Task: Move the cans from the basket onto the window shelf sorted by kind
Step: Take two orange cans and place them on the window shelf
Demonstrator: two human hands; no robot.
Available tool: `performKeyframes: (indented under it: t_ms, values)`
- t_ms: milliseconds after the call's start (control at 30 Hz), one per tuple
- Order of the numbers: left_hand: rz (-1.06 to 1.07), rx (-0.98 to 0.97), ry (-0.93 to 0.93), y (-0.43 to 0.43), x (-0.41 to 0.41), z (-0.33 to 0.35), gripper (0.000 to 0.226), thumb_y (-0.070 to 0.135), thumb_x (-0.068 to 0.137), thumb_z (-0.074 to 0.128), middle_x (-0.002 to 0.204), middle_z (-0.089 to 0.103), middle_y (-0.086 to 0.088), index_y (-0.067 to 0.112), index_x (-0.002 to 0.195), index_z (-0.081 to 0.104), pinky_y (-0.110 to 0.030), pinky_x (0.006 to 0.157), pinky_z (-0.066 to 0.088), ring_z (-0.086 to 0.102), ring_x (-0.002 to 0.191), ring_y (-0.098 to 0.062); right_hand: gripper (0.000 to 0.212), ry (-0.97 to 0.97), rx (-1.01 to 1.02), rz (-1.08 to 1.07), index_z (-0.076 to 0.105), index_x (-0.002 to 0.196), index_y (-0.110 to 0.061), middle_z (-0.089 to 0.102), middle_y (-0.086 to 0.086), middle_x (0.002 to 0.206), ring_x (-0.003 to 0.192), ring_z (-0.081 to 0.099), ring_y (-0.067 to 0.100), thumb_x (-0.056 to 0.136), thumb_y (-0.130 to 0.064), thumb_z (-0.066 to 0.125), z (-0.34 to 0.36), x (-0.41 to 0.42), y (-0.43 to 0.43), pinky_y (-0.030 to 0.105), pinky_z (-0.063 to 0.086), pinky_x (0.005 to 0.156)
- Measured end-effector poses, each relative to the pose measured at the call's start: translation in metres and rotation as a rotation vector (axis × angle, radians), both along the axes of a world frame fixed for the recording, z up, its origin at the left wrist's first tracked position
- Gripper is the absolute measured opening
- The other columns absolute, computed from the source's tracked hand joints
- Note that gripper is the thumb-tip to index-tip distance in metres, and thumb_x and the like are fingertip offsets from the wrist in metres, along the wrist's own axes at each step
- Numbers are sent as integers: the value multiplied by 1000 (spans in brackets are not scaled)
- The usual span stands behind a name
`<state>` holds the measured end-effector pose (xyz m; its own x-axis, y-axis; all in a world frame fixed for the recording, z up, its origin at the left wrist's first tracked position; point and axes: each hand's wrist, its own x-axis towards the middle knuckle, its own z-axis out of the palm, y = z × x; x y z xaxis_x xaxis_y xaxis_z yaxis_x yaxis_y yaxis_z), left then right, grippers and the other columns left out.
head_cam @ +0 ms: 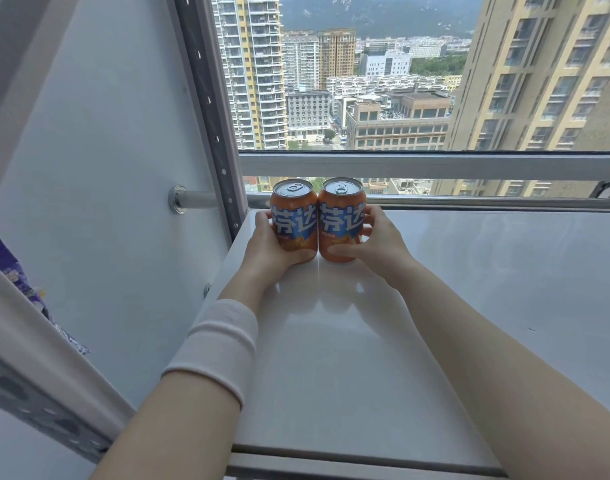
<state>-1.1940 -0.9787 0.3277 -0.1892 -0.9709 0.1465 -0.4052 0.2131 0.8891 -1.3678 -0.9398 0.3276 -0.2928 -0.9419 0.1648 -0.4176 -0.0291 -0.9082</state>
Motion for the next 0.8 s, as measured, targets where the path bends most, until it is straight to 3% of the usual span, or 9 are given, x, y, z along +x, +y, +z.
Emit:
performKeyframes:
  t_ms: [267, 367, 433, 500, 633, 800]
  values:
    - [11, -5, -6, 3, -1, -3, 80, 16, 65, 83, 111, 52, 5, 15, 125, 30, -44, 96, 47, 55, 108, -20, 81, -15, 9, 6, 39, 130, -20, 52, 0, 125, 108, 50, 13, 62, -15, 84, -2, 3, 1, 36, 49, 95]
    - [4, 13, -6, 9, -2, -3, 87, 18, 67, 81, 122, 53, 1, 18, 133, 25, -44, 99, 45, 54, 114, -21, 87, -43, 16, 23, 35, 137, -20, 48, 0, 133, 117, 47, 11, 64, -15, 83, 0, 6, 7, 29, 45, 96]
    - [-9, 16, -2, 16, 0, -2, 98, 19, 70, 79, 138, 46, -2, 19, 143, 14, -39, 108, 36, 45, 126, -21, 100, -33, 20, 28, 23, 146, -19, 38, 0, 144, 122, 40, 7, 66, -17, 83, 1, 10, 15, 22, 37, 96]
    - [15, 29, -35, 27, 3, 1, 104, 23, 75, 76, 152, 25, 0, 18, 148, 3, -33, 110, 24, 28, 138, -19, 114, -12, 41, 11, 5, 149, -16, 22, 2, 154, 138, 25, 13, 67, -23, 83, 3, 12, 25, 26, 29, 107]
    - [50, -33, -114, 56, 15, 2, 97, 31, 78, 72, 156, 15, 2, 16, 149, 9, -31, 112, 20, 17, 142, -15, 117, 41, 40, -2, -12, 147, -10, 6, 7, 158, 145, 2, 17, 74, -31, 77, 6, 16, 52, 33, 12, 117]
    - [81, -134, -273, 111, 23, 0, 75, 28, 89, 59, 156, 15, 1, 15, 148, 15, -32, 116, 16, 14, 144, -15, 102, 215, -25, -18, -7, 147, -5, 3, 8, 158, 145, 1, 18, 83, -34, 66, 0, 25, 103, 29, 10, 115]
